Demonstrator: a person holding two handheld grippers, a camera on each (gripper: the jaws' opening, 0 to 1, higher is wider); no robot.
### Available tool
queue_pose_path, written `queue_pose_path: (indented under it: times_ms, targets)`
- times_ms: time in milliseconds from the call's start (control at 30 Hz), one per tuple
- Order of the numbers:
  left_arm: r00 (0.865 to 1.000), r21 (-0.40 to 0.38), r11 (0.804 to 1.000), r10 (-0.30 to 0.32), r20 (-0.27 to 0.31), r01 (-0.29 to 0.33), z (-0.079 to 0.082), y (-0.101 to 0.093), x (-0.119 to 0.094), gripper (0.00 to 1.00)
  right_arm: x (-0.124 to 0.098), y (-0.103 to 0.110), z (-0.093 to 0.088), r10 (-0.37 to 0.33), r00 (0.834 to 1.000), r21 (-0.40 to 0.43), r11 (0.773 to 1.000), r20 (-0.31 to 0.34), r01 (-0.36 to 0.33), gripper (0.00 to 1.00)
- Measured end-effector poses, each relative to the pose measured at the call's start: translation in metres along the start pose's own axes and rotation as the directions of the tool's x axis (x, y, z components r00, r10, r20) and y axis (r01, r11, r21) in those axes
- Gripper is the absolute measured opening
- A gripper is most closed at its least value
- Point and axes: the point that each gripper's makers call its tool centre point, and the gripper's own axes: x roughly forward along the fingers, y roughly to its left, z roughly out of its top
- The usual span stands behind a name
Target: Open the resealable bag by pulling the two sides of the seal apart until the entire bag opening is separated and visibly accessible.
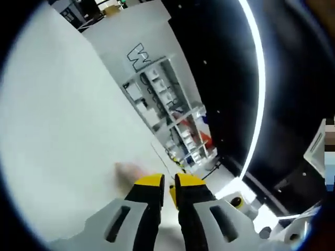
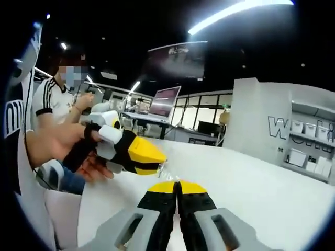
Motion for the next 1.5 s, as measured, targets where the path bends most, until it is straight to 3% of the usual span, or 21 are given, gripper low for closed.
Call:
queue_pose_path:
  times_ms: [433,533,800,1133,1300,1400,1500]
  targets:
    - [1.000,-0.019,1.000,-0.003,-0.015,0.003,-0.005,-0.003,0.000,0.11,-0.001,0.003,-0.003,-0.004,1.000,-0.015,1.000,-0.012,0.003,0.00]
    - [1.000,-0.025,1.000,-0.008,-0.026,0.007,-0.008,-0.004,0.000,0.02,-0.001,0.004,-0.004,-0.005,1.000,-0.026,1.000,-0.017,0.004,0.00]
    - [1.000,-0.036,0.999,-0.011,-0.024,0.010,-0.009,-0.007,-0.003,0.02,0.000,0.007,-0.004,0.002,1.000,-0.025,1.000,-0.023,-0.002,0.00]
    - [1.000,0.079,0.997,0.004,-0.030,-0.001,-0.010,-0.015,-0.003,0.01,-0.010,0.010,0.002,0.016,0.998,-0.044,0.999,-0.056,-0.019,0.00]
    - [1.000,0.080,0.997,0.000,-0.016,0.001,-0.004,-0.012,-0.003,0.01,-0.012,0.011,0.003,0.018,0.998,-0.069,0.997,-0.066,-0.023,0.00]
    - [1.000,0.078,0.997,0.002,-0.001,-0.002,0.000,-0.010,-0.005,0.01,-0.015,0.009,-0.003,0.014,0.994,-0.102,0.994,-0.108,-0.026,0.00]
    - [1.000,0.101,0.995,0.008,0.014,-0.010,0.004,-0.011,-0.007,0.01,-0.023,-0.002,-0.009,-0.031,0.987,-0.136,0.991,-0.160,0.009,0.00]
